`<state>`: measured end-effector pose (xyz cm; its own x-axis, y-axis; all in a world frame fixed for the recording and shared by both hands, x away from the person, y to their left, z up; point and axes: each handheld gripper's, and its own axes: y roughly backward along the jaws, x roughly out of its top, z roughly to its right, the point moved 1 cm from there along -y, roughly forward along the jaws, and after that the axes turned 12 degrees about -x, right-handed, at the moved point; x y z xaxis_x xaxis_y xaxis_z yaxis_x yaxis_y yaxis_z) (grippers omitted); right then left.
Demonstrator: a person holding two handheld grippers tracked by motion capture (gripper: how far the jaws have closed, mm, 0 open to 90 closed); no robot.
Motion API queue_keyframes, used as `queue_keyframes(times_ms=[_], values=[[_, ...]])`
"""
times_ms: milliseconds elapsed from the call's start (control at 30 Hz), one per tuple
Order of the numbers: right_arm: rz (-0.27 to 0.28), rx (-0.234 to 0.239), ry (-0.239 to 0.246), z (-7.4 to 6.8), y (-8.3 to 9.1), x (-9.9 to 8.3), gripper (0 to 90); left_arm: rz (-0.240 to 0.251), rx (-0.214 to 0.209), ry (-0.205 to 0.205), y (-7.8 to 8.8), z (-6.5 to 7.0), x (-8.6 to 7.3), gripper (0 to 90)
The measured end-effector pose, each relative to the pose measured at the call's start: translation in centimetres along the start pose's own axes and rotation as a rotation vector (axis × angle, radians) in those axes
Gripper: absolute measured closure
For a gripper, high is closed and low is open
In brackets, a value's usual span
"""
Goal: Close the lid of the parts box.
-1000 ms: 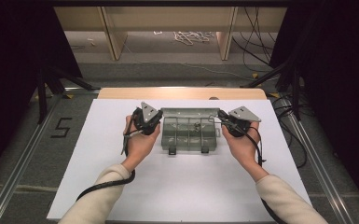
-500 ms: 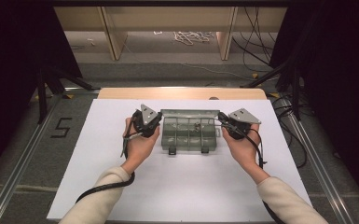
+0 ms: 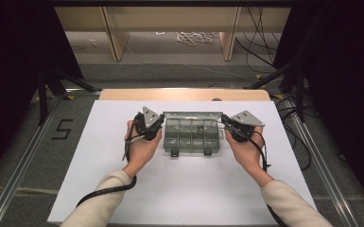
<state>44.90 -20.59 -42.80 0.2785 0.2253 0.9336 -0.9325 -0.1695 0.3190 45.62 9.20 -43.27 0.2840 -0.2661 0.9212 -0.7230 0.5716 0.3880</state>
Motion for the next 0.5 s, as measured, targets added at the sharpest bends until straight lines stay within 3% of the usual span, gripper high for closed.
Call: queue_keyframes(times_ms=[267,433,500], values=[[-0.008,0.010,-0.006,-0.17,0.21,-0.19,87.8,-0.003,-0.004,-0.002,0.13,0.14,-0.25,88.2],[0.007,-0.003,0.016,-0.05,0.26,-0.32,87.8,-0.007,-0.007,-0.013,0.26,0.16,-0.40,88.0],[-0.008,0.004,-0.001,-0.19,0.38,-0.39,87.8,-0.005,-0.009,-0.013,0.28,0.18,-0.46,88.0]])
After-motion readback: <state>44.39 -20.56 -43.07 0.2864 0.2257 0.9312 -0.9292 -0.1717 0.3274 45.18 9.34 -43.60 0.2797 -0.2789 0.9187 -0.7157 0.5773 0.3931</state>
